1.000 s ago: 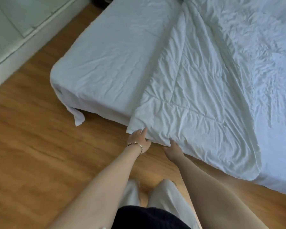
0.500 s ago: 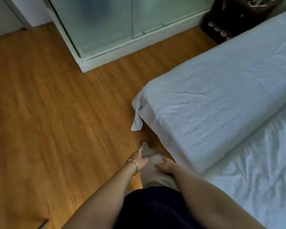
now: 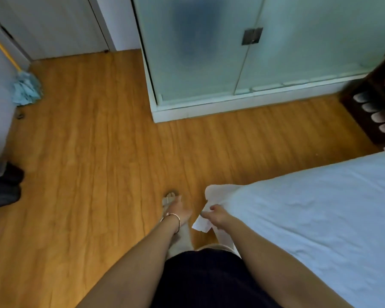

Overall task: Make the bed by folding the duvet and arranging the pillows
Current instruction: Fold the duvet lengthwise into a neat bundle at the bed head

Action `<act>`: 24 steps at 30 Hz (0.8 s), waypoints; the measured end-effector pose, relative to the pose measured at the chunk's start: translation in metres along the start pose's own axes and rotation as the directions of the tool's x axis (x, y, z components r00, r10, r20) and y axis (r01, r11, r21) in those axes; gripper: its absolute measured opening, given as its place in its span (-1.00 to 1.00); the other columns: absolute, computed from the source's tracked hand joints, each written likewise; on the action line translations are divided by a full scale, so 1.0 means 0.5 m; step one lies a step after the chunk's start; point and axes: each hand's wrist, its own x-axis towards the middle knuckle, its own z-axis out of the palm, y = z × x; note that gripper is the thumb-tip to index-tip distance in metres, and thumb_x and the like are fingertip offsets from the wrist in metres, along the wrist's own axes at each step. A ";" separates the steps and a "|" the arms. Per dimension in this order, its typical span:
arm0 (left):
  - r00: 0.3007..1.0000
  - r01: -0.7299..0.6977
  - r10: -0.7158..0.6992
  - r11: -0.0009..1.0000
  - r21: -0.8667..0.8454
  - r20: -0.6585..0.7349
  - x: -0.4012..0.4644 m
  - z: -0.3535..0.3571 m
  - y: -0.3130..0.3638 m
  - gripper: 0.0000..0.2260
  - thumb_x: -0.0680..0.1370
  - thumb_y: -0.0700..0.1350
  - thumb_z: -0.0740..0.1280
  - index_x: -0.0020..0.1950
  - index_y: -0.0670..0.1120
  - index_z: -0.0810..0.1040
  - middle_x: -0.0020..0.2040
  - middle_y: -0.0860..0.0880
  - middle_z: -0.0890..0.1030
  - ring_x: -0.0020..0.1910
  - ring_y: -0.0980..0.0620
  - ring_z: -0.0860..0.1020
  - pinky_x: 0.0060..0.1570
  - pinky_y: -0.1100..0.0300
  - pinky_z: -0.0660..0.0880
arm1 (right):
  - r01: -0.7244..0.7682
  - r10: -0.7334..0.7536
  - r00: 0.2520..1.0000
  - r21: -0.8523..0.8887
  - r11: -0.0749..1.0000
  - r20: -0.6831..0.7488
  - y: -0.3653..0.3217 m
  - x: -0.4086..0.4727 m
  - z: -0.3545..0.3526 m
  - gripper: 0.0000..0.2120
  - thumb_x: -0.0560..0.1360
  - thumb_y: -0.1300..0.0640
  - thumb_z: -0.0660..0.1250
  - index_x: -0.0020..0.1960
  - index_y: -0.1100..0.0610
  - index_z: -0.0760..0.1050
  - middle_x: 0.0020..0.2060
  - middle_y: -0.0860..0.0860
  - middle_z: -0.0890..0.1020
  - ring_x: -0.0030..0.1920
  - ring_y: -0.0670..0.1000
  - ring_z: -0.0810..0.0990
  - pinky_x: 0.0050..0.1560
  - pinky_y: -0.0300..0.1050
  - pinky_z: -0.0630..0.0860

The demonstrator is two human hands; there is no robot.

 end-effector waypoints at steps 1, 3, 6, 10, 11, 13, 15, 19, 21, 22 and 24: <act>1.000 -0.019 0.019 1.000 -0.011 0.008 0.045 -0.019 0.032 -0.40 0.50 -0.05 0.29 0.51 -0.07 0.18 0.44 -0.09 0.35 0.27 -0.10 0.47 0.15 0.15 0.45 | -0.010 0.011 1.000 0.016 1.000 -0.026 -0.024 0.030 -0.029 -0.41 0.59 -0.02 0.23 0.50 0.24 0.17 0.45 0.15 0.31 0.42 0.17 0.34 0.33 0.00 0.37; 1.000 -0.015 0.016 0.999 -0.047 0.011 0.124 -0.071 0.112 -0.32 0.45 -0.01 0.34 0.51 -0.07 0.16 0.37 -0.06 0.43 0.22 -0.09 0.50 0.13 0.15 0.47 | -0.036 0.039 0.995 0.042 0.998 -0.087 -0.077 0.089 -0.088 -0.41 0.60 0.01 0.23 0.50 0.29 0.17 0.44 0.17 0.33 0.40 0.17 0.37 0.34 -0.01 0.38; 0.998 -0.042 0.042 0.999 0.020 0.037 0.244 -0.164 0.244 -0.28 0.45 0.01 0.35 0.53 -0.04 0.10 0.29 -0.07 0.49 0.17 -0.12 0.53 0.07 0.18 0.47 | -0.039 0.064 0.985 0.150 0.988 -0.162 -0.164 0.167 -0.165 -0.47 0.58 0.04 0.26 0.44 0.31 0.29 0.27 0.17 0.47 0.18 0.10 0.47 0.20 -0.02 0.43; 0.989 -0.125 0.111 0.980 0.154 0.094 0.363 -0.268 0.413 -0.37 0.54 0.05 0.30 0.53 -0.06 0.13 0.34 -0.12 0.45 0.21 -0.12 0.49 0.12 0.12 0.44 | -0.023 0.117 0.970 0.396 0.918 -0.215 -0.300 0.240 -0.241 -0.54 0.57 0.06 0.31 0.35 0.31 0.39 0.01 0.09 0.53 -0.01 0.05 0.51 -0.04 -0.11 0.46; 0.988 -0.139 0.125 0.977 0.162 0.093 0.387 -0.279 0.450 -0.38 0.55 0.04 0.29 0.53 -0.06 0.12 0.37 -0.12 0.43 0.27 -0.14 0.46 0.18 0.10 0.42 | -0.005 0.119 0.963 0.425 0.905 -0.241 -0.338 0.251 -0.261 -0.50 0.57 0.04 0.32 0.39 0.29 0.34 0.05 0.09 0.55 0.02 0.05 0.53 -0.05 -0.14 0.45; 0.983 -0.171 0.158 0.971 0.165 0.093 0.432 -0.278 0.510 -0.38 0.54 0.01 0.29 0.53 -0.06 0.12 0.37 -0.13 0.43 0.29 -0.15 0.45 0.26 0.05 0.41 | 0.005 0.108 0.954 0.378 0.926 -0.279 -0.396 0.280 -0.303 -0.39 0.56 -0.05 0.31 0.47 0.24 0.24 0.27 0.13 0.50 0.21 0.09 0.51 0.09 -0.15 0.43; 0.978 -0.194 0.175 0.962 0.189 0.114 0.464 -0.259 0.556 -0.39 0.53 -0.03 0.29 0.53 -0.05 0.13 0.33 -0.11 0.46 0.27 -0.14 0.47 0.26 0.04 0.40 | -0.001 0.109 0.943 0.326 0.945 -0.313 -0.426 0.305 -0.351 -0.36 0.56 -0.11 0.28 0.50 0.19 0.20 0.39 0.13 0.41 0.33 0.11 0.44 0.21 -0.14 0.38; 0.954 -0.257 0.196 0.924 0.282 0.228 0.539 -0.213 0.665 -0.40 0.52 -0.03 0.31 0.52 -0.05 0.17 0.15 -0.03 0.51 0.19 -0.08 0.50 0.17 0.13 0.40 | -0.077 0.223 0.918 0.403 0.912 -0.329 -0.423 0.350 -0.468 -0.41 0.56 -0.07 0.27 0.47 0.20 0.25 0.36 0.15 0.43 0.33 0.13 0.44 0.27 -0.09 0.37; 0.944 -0.276 0.192 0.904 0.326 0.267 0.593 -0.192 0.741 -0.40 0.52 0.00 0.30 0.52 -0.06 0.18 0.26 -0.08 0.50 0.24 -0.11 0.49 0.21 0.11 0.42 | -0.124 0.271 0.913 0.425 0.897 -0.305 -0.398 0.389 -0.534 -0.41 0.54 -0.06 0.26 0.47 0.17 0.24 0.35 0.14 0.44 0.32 0.14 0.44 0.30 -0.04 0.38; 0.941 -0.284 0.187 0.890 0.357 0.283 0.624 -0.178 0.780 -0.40 0.52 0.01 0.29 0.52 -0.07 0.19 0.31 -0.11 0.48 0.26 -0.12 0.48 0.23 0.10 0.41 | -0.141 0.289 0.912 0.441 0.886 -0.291 -0.385 0.410 -0.573 -0.41 0.53 -0.06 0.26 0.48 0.16 0.23 0.35 0.14 0.44 0.31 0.14 0.44 0.29 -0.03 0.39; 0.931 -0.301 0.164 0.851 0.430 0.326 0.677 -0.143 0.865 -0.40 0.53 0.02 0.29 0.51 -0.10 0.20 0.34 -0.13 0.46 0.28 -0.12 0.46 0.23 0.10 0.42 | -0.169 0.318 0.910 0.461 0.871 -0.266 -0.358 0.453 -0.668 -0.38 0.54 -0.05 0.26 0.51 0.17 0.20 0.37 0.15 0.42 0.33 0.15 0.44 0.26 -0.07 0.40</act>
